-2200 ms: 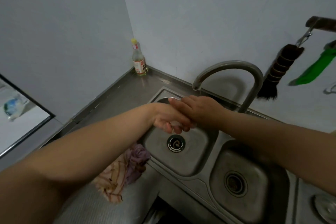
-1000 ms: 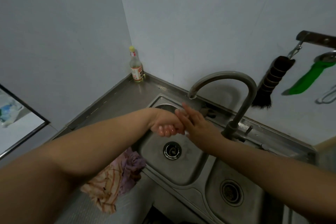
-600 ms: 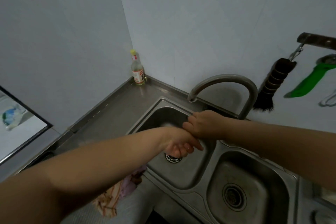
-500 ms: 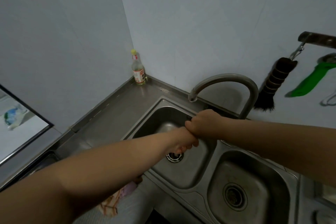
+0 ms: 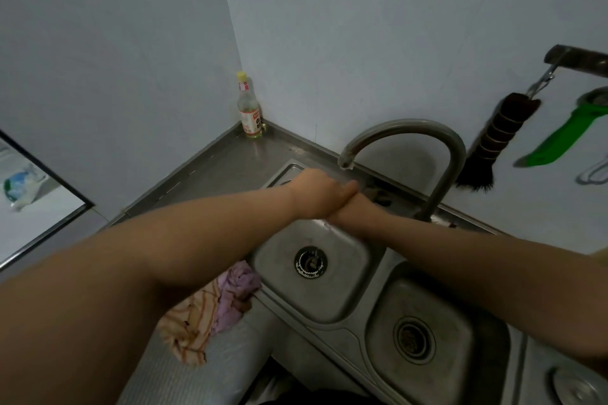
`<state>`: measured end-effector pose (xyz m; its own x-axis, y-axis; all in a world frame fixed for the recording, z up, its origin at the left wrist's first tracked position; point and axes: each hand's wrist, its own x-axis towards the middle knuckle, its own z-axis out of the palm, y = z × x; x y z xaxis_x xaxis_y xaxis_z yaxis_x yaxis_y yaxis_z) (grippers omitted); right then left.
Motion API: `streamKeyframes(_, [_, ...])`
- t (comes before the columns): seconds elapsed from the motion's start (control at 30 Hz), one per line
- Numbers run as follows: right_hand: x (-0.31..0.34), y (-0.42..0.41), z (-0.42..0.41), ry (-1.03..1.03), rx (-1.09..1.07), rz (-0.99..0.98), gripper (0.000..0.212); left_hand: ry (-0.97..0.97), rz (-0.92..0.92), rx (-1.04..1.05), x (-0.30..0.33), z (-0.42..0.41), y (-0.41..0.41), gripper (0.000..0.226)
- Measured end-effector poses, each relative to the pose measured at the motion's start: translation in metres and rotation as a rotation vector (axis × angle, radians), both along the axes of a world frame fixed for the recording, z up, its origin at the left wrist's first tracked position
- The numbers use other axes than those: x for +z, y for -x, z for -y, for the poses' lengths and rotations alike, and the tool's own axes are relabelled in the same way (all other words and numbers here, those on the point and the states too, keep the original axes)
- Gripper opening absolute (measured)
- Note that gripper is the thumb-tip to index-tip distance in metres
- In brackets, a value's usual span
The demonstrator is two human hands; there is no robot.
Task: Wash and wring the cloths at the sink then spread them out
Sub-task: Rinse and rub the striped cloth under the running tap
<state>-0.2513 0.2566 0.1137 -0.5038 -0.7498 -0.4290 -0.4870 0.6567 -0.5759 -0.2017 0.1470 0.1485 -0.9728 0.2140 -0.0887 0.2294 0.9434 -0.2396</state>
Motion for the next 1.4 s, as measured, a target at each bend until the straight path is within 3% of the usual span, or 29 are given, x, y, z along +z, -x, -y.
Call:
streamKeyframes(0.03, [0.001, 0.0, 0.001, 0.062, -0.159, 0.203, 0.017, 0.028, -0.018, -0.049, 0.003, 0.003, 0.002, 0.036])
streamKeyframes(0.07, [0.008, -0.004, -0.003, 0.125, -0.245, 0.282, 0.002, 0.045, -0.025, -0.088, 0.006, 0.004, 0.003, 0.033])
streamKeyframes(0.17, [0.017, -0.011, -0.013, 0.237, -0.405, 0.537, 0.023, 0.134, 0.008, -0.168, 0.019, 0.003, 0.005, 0.034])
streamKeyframes(0.3, [0.025, -0.015, -0.015, 0.248, -0.474, 0.666, 0.031, 0.216, 0.043, -0.25, 0.035, 0.001, 0.009, 0.033])
streamKeyframes(0.47, [0.027, -0.021, -0.016, 0.268, -0.491, 0.773, 0.039, 0.225, 0.068, -0.283, 0.04, 0.001, 0.007, 0.031])
streamKeyframes(0.93, [0.019, -0.033, -0.02, 0.246, -0.436, 0.781, 0.036, 0.146, -0.001, -0.267, 0.019, 0.004, -0.006, 0.029])
streamKeyframes(1.03, [0.024, -0.026, -0.026, 0.267, -0.316, 0.627, 0.008, -0.041, -0.03, -0.086, 0.008, 0.01, -0.012, 0.036])
streamKeyframes(1.1, [0.031, -0.022, -0.029, 0.276, -0.25, 0.51, 0.009, -0.217, -0.016, 0.091, -0.003, 0.021, -0.019, 0.04])
streamKeyframes(1.2, [0.041, -0.022, -0.033, 0.362, -0.198, 0.216, 0.026, -0.608, 0.154, 0.359, -0.009, 0.033, -0.039, 0.042])
streamKeyframes(1.3, [0.043, -0.025, -0.033, 0.502, -0.176, 0.143, 0.027, -1.066, 0.272, 0.523, -0.006, 0.039, -0.066, 0.027])
streamKeyframes(1.4, [0.043, -0.029, -0.026, 0.52, -0.133, 0.133, 0.026, -1.256, 0.251, 0.611, -0.002, 0.04, -0.092, 0.03])
